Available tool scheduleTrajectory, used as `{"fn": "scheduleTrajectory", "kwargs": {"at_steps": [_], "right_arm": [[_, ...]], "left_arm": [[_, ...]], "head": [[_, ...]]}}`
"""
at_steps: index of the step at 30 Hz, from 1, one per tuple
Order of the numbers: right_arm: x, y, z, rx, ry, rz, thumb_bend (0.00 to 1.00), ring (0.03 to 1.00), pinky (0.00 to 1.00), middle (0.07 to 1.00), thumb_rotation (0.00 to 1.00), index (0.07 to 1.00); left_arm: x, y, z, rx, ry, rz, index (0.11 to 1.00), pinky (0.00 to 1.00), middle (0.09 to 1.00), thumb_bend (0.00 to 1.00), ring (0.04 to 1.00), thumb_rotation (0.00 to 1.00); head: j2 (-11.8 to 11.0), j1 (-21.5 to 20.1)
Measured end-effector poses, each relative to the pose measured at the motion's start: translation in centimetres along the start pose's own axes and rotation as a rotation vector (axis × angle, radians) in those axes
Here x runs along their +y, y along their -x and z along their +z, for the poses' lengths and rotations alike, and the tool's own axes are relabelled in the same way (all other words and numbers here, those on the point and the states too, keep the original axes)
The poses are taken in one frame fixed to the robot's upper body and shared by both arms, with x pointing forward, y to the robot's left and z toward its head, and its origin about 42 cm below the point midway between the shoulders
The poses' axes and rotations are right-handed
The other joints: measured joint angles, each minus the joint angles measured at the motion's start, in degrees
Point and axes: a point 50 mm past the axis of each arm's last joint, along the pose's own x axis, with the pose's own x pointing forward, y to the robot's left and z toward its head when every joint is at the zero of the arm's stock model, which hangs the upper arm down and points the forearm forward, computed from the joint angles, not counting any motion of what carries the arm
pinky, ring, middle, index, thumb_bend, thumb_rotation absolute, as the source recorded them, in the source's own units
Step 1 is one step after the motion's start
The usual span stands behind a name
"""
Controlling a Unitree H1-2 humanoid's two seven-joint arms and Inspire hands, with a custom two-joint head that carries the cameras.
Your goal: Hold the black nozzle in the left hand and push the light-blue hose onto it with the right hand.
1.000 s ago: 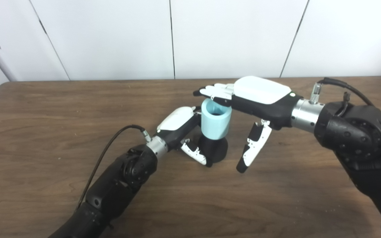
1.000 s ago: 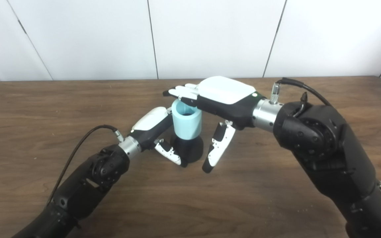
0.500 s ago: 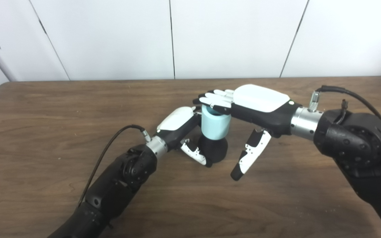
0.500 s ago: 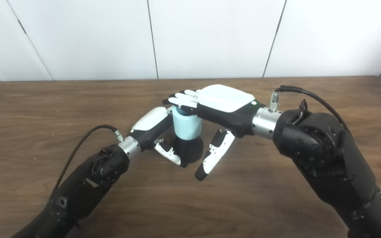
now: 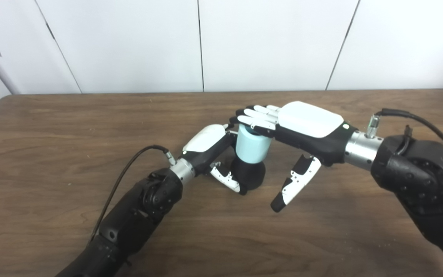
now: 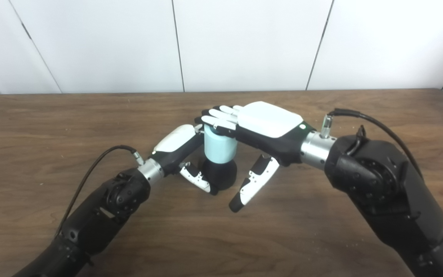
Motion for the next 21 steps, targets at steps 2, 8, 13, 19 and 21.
{"fn": "scheduleTrajectory", "kwargs": {"at_steps": [2, 8, 13, 19, 21], "right_arm": [[0.1, 0.0, 0.0, -0.001, 0.012, -0.002, 0.84, 1.000, 1.00, 1.000, 0.64, 1.000], [0.6, -0.4, 0.3, 0.011, 0.061, -0.001, 0.85, 1.000, 1.00, 1.000, 0.65, 1.000], [0.6, -1.1, 0.5, 0.009, 0.079, 0.004, 0.85, 1.000, 1.00, 1.000, 0.66, 1.000], [0.6, -2.1, 0.5, 0.011, 0.097, 0.027, 0.86, 1.000, 1.00, 1.000, 0.69, 1.000], [0.6, -2.2, 0.5, 0.013, 0.102, 0.029, 0.86, 1.000, 1.00, 1.000, 0.70, 1.000]], "left_arm": [[0.0, 0.0, 0.0, 0.000, 0.000, 0.000, 0.478, 1.00, 0.496, 0.53, 0.607, 0.00], [0.0, 0.0, 0.0, 0.001, 0.000, -0.003, 0.476, 1.00, 0.500, 0.52, 0.615, 0.00], [0.0, 0.1, -0.1, 0.003, -0.002, -0.005, 0.476, 1.00, 0.500, 0.52, 0.615, 0.00], [0.1, 0.2, -0.2, 0.004, -0.002, -0.005, 0.476, 1.00, 0.500, 0.52, 0.614, 0.00], [0.1, 0.2, -0.2, 0.005, -0.003, -0.005, 0.476, 1.00, 0.500, 0.52, 0.614, 0.00]], "head": [[0.0, 0.0], [0.1, 0.1], [0.1, 0.4], [0.2, 0.4], [0.2, 0.3]]}}
